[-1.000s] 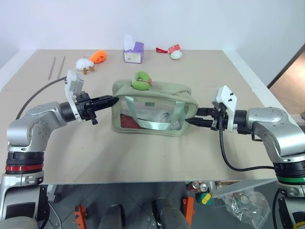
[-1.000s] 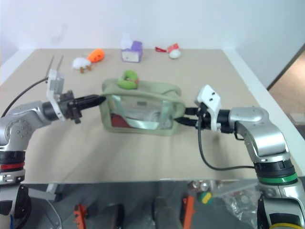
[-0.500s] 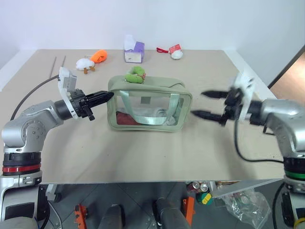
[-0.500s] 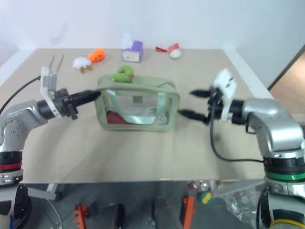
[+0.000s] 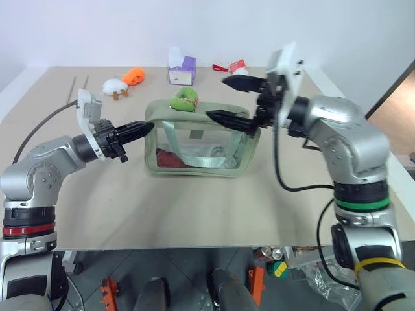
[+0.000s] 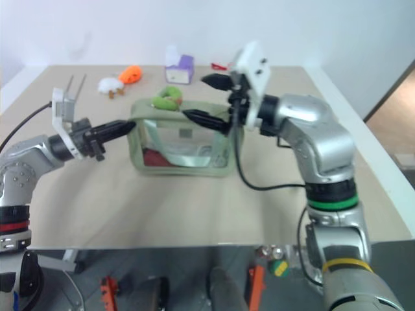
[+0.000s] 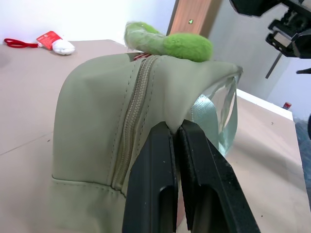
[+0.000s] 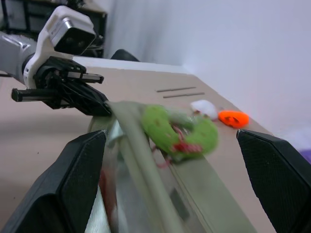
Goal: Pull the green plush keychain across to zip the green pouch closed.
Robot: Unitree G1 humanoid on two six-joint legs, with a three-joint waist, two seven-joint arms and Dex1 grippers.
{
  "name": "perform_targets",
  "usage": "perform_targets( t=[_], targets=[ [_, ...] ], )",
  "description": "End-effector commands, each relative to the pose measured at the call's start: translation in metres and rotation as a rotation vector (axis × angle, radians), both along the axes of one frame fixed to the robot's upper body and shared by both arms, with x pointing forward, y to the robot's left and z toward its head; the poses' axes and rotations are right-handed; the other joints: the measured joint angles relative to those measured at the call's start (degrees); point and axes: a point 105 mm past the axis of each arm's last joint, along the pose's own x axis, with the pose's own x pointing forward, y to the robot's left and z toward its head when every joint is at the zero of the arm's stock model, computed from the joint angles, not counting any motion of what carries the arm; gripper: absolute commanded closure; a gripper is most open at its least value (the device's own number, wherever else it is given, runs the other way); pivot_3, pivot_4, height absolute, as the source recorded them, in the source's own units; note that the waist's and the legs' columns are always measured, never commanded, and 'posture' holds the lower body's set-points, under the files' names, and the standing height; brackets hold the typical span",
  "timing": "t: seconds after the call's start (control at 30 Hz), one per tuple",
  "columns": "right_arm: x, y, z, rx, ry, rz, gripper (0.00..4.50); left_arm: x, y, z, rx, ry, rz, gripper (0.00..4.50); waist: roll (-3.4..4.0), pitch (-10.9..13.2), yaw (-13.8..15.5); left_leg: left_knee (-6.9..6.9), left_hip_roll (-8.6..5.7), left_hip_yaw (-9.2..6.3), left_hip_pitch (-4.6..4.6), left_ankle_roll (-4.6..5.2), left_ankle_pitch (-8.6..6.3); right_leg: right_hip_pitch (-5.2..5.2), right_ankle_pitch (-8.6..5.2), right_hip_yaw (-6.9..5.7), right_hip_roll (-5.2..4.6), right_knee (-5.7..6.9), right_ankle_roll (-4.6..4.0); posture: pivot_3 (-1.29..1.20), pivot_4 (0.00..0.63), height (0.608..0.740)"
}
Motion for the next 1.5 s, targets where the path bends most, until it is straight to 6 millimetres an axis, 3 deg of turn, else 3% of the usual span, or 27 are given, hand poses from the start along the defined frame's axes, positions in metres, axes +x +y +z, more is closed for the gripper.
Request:
perform_targets(
  t=[0.03, 0.3, 0.53, 0.73, 1.07, 1.5],
  targets=[
    [0.001, 0.015, 0.014, -0.013, -0.084, 0.009, 0.04, -0.005, -0.004, 0.017, -0.006, -0.073, -0.025, 4.50, 0.00, 0.0, 0.1, 0.00, -0.01, 0.00, -0.05, 0.00, 0.00, -0.02, 0.00, -0.01, -0.02, -0.03, 0.01, 0.00, 0.150, 0.740],
    [0.007, 0.030, 0.008, -0.044, -0.110, 0.041, 0.04, -0.010, -0.010, 0.015, -0.009, -0.069, -0.043, 4.50, 0.00, 0.0, 0.3, 0.01, -0.02, -0.15, -0.22, 0.01, -0.01, -0.08, -0.02, -0.18, -0.07, -0.06, 0.02, 0.00, 0.150, 0.740],
    [0.023, 0.033, 0.018, 0.001, -0.114, -0.011, 0.04, -0.019, -0.016, 0.000, 0.053, -0.042, -0.072, 4.50, 0.00, 0.0, 0.3, 0.02, 0.01, -0.24, -0.20, 0.01, -0.01, -0.07, -0.01, -0.30, -0.04, -0.04, -0.05, 0.00, 0.150, 0.740],
    [0.022, 0.033, 0.023, 0.006, -0.119, 0.006, 0.04, -0.023, -0.013, -0.006, 0.050, -0.030, -0.067, 4.50, 0.00, 0.0, 0.4, 0.04, -0.01, -0.36, -0.23, 0.01, -0.01, -0.04, -0.04, -0.45, -0.07, -0.04, -0.10, 0.00, 0.150, 0.740],
    [0.002, 0.034, 0.001, -0.103, -0.051, 0.127, 0.04, -0.022, -0.009, -0.009, 0.044, -0.025, -0.055, 4.50, 0.00, 0.0, 0.4, 0.05, 0.00, -0.54, -0.26, 0.01, -0.01, -0.02, -0.09, -0.61, -0.06, -0.04, -0.17, 0.00, 0.150, 0.740],
    [0.012, 0.051, -0.010, -0.172, -0.094, 0.067, 0.04, -0.023, -0.010, -0.009, 0.035, -0.035, -0.052, 4.50, 0.00, 0.0, 0.4, 0.05, -0.01, -0.71, -0.30, -0.01, 0.00, -0.01, -0.14, -0.77, -0.07, -0.02, -0.25, 0.00, 0.150, 0.740]
  ],
)
